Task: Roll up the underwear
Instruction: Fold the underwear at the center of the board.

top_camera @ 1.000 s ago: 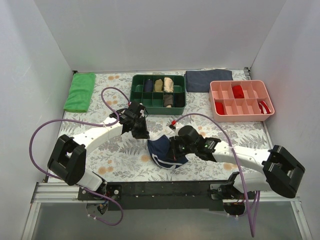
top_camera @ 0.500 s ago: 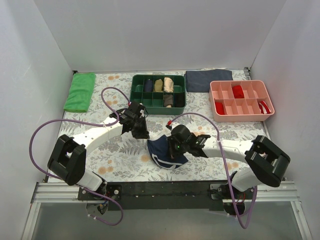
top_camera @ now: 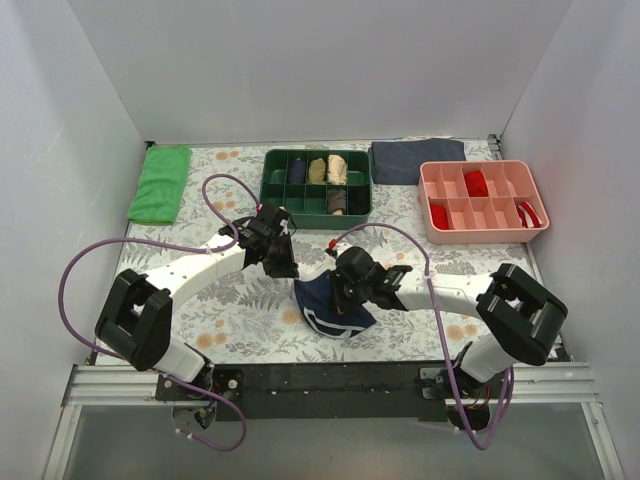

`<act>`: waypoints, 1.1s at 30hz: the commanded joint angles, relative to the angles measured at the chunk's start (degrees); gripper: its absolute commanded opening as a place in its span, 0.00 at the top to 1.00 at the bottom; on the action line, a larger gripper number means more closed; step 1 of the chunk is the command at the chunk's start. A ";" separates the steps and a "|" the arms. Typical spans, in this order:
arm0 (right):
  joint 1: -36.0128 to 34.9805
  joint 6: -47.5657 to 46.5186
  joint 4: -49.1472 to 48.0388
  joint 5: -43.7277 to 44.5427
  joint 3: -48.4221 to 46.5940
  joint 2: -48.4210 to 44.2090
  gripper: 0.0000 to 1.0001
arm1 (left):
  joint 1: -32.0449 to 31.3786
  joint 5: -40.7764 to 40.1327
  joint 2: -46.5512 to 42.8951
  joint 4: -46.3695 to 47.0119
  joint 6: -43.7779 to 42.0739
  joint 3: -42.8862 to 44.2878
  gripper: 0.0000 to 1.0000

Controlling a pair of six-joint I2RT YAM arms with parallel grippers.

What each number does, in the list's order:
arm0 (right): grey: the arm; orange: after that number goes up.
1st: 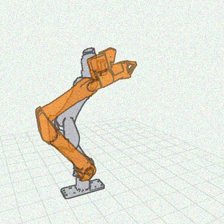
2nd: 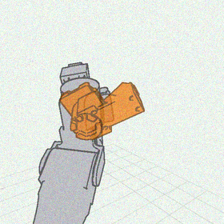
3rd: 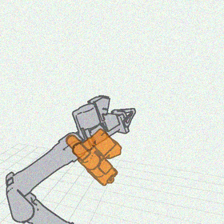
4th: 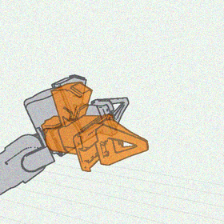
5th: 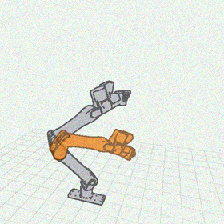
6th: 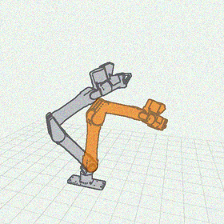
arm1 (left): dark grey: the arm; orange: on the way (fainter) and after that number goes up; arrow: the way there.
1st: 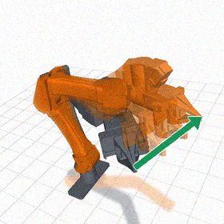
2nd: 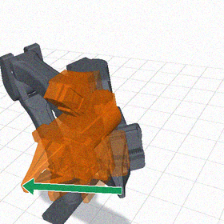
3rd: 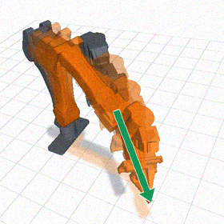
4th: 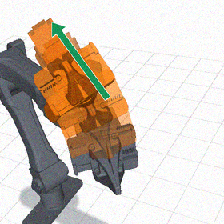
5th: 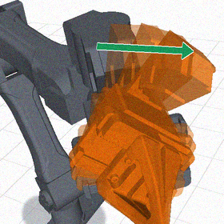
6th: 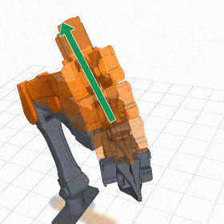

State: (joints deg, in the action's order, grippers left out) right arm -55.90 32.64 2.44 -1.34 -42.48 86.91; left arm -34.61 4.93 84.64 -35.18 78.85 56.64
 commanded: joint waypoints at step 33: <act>-5.45 2.69 4.50 -0.67 -2.69 -4.83 0.99 | 0.33 -1.41 0.52 -1.65 -0.01 4.97 0.91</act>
State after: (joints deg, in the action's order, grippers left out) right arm -60.58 33.91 6.87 0.69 -45.80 83.90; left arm -34.61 4.60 85.67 -36.47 79.05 59.66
